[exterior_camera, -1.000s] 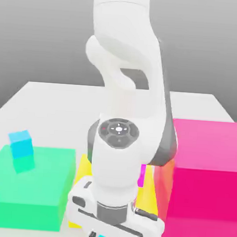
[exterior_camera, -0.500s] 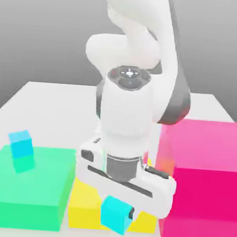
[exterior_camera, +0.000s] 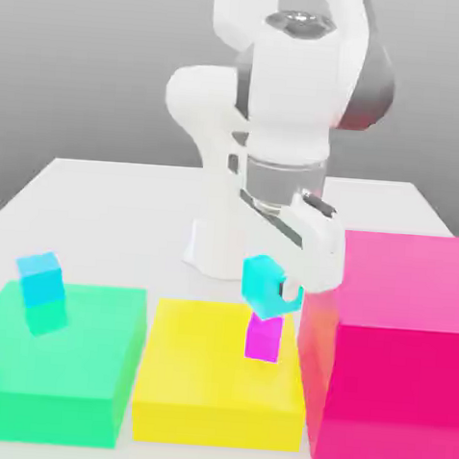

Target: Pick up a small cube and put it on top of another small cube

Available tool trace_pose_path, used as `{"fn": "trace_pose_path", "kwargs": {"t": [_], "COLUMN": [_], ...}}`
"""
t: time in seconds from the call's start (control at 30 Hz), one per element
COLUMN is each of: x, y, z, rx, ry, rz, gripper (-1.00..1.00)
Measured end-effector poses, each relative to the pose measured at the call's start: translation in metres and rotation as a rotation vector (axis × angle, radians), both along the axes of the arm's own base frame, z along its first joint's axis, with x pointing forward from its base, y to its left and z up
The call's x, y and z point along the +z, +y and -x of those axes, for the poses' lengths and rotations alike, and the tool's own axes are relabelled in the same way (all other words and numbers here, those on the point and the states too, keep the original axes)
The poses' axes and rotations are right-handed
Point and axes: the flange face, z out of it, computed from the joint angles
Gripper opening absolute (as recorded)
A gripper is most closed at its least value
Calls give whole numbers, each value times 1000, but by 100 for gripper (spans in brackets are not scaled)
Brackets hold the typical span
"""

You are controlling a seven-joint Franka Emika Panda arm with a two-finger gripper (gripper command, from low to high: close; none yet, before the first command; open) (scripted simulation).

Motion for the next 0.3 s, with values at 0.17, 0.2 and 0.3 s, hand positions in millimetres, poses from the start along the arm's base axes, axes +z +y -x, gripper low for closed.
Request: {"fn": "trace_pose_path", "kwargs": {"t": [0.17,0.2,0.3], "x": [-45,-56,-62], "y": [0,0,0], "z": [6,6,7], "rx": [-39,-39,-39], "ry": [0,0,0], "rz": [7,6,5], "gripper": [-100,-100,100]}}
